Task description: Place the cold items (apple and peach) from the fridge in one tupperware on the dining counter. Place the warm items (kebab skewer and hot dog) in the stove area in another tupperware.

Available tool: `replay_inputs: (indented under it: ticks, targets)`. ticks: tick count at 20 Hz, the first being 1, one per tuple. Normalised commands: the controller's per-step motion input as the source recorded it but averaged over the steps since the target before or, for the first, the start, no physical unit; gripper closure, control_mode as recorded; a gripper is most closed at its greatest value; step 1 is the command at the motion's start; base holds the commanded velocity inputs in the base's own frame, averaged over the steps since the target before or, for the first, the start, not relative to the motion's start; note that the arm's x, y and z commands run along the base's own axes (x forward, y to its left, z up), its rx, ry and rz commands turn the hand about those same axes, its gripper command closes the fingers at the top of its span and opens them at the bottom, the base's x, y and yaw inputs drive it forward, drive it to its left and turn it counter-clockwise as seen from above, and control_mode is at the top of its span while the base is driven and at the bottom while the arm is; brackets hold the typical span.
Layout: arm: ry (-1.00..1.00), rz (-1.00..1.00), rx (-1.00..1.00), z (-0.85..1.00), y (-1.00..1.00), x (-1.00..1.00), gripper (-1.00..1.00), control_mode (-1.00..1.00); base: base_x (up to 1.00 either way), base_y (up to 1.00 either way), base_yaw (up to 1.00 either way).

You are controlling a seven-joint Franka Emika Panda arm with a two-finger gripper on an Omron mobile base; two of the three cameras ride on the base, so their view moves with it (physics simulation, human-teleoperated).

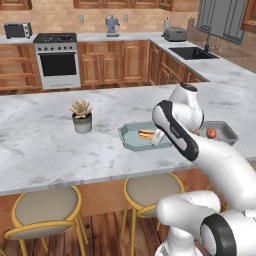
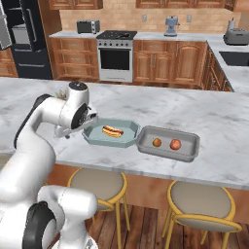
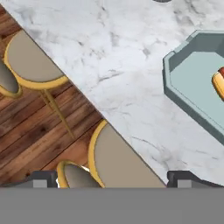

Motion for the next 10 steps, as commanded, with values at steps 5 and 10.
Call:
replay_inputs:
  ticks: [5,10]
  targets:
    - [-0.07,-0.44,0.00,0.48,0.00,-1.00,-1.00,-1.00,0.00,0.00,0.00]
    - [-0.02,-0.41,0.00,0.38,-0.05,-0.87,-1.00,-1.00,0.00,0.00,0.00]
